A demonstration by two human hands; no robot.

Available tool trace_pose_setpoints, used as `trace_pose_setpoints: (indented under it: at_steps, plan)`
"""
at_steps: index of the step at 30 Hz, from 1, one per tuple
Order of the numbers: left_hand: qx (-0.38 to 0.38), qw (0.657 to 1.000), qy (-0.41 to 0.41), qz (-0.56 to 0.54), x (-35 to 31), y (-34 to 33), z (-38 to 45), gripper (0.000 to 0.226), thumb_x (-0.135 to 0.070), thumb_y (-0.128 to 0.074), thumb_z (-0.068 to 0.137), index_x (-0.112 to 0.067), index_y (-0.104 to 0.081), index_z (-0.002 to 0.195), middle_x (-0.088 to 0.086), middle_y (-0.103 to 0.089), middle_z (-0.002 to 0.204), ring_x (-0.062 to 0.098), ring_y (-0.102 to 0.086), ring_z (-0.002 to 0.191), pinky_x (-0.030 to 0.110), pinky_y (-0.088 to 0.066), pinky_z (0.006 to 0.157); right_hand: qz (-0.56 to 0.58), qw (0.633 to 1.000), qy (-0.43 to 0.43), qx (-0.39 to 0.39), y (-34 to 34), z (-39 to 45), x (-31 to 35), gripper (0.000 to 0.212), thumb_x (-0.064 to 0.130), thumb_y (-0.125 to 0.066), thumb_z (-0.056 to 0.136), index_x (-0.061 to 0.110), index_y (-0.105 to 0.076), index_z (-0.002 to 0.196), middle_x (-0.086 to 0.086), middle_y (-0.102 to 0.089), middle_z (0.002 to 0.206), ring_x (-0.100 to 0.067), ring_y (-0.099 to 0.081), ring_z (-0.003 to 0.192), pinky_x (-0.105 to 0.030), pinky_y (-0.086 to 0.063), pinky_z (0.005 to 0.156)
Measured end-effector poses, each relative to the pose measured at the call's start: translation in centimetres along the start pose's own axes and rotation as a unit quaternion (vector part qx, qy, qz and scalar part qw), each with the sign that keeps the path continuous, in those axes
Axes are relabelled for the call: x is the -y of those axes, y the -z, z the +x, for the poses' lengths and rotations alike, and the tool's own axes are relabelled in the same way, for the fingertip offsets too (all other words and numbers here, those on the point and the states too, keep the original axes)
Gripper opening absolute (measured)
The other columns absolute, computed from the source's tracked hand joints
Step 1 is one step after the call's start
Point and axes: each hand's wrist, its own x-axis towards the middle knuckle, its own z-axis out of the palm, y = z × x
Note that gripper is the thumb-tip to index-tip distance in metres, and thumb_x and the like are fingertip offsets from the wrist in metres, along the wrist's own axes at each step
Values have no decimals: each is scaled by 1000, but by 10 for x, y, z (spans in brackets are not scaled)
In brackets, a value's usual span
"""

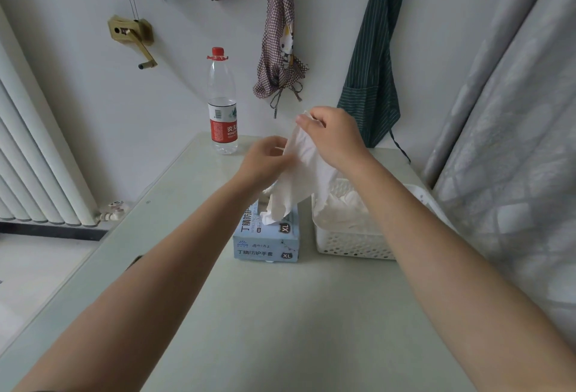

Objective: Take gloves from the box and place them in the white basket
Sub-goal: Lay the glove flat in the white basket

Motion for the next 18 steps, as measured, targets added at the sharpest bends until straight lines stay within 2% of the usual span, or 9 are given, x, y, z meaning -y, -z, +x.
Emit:
trace_pose_setpoints:
  at_steps: [3, 4, 7, 8, 11, 13, 15, 16, 18]
  plan:
    - [-3, 998, 56, 25, 6, -4, 2, 16, -11, -54, 86, -12, -68, 78, 3, -63, 72, 15, -57, 62, 20, -44, 58, -2, 999, -23, -38, 15, 2, -12, 51, 28, -56, 96, 20, -23, 58, 4, -23, 54, -11, -22, 49, -29, -16, 48]
    - [14, 996, 87, 12, 9, -5, 3, 16, -14, -55, 87, -11, -69, 78, 6, -64, 72, 17, -58, 61, 21, -46, 58, -5, 998, -36, -52, 21, 3, -17, 52, 28, -56, 96, 20, -23, 58, 4, -22, 54, -11, -21, 49, -29, -15, 48]
    - [64, 980, 172, -80, 13, -11, 7, 18, -25, -65, 90, -7, -68, 92, 15, -67, 82, 27, -62, 75, 37, -50, 73, -16, 994, -85, -73, 39, 3, -36, 51, 28, -55, 96, 19, -22, 58, 2, -22, 54, -13, -21, 49, -29, -16, 47]
    - [72, 974, 185, -110, 15, -14, 9, 20, -26, -66, 90, -6, -66, 92, 15, -64, 79, 27, -60, 75, 38, -50, 75, -17, 992, -103, -71, 44, 2, -44, 51, 28, -54, 96, 19, -22, 58, 1, -23, 54, -13, -22, 50, -29, -17, 47]
    - [78, 971, 183, -134, 13, -25, 15, 19, -26, -64, 94, -8, -65, 88, 6, -56, 61, 20, -55, 56, 28, -49, 59, -14, 984, -167, -52, 57, -3, -68, 48, 25, -53, 96, 18, -23, 58, -1, -24, 56, -15, -23, 52, -30, -18, 48]
    - [79, 978, 162, -102, 10, -31, 21, 20, -29, -66, 93, -9, -69, 91, 7, -63, 63, 19, -59, 53, 25, -49, 55, 17, 974, -223, -39, 62, -8, -85, 42, 24, -52, 95, 18, -28, 61, -2, -30, 58, -17, -27, 51, -28, -24, 43]
    - [77, 989, 127, -26, 7, -37, 32, 24, -39, -70, 85, -15, -72, 81, 8, -62, 66, 22, -55, 58, 28, -46, 60, 66, 956, -284, -29, 64, -14, -103, 35, 22, -51, 95, 17, -37, 63, -3, -39, 58, -16, -34, 49, -15, -22, 32]
    - [70, 991, 114, 22, 4, -41, 37, 26, -42, -71, 83, -17, -71, 76, 7, -61, 66, 22, -52, 61, 29, -43, 63, 92, 946, -311, -24, 64, -17, -112, 32, 22, -50, 95, 16, -42, 65, -2, -42, 58, -15, -37, 48, -11, -23, 32]
    - [57, 989, 91, 106, 1, -57, 50, 20, -35, -70, 86, -18, -70, 75, 1, -60, 64, 18, -50, 57, 23, -41, 58, 137, 923, -360, -12, 65, -25, -138, 29, 21, -49, 97, 15, -48, 68, -2, -47, 59, -16, -42, 48, -11, -31, 36]
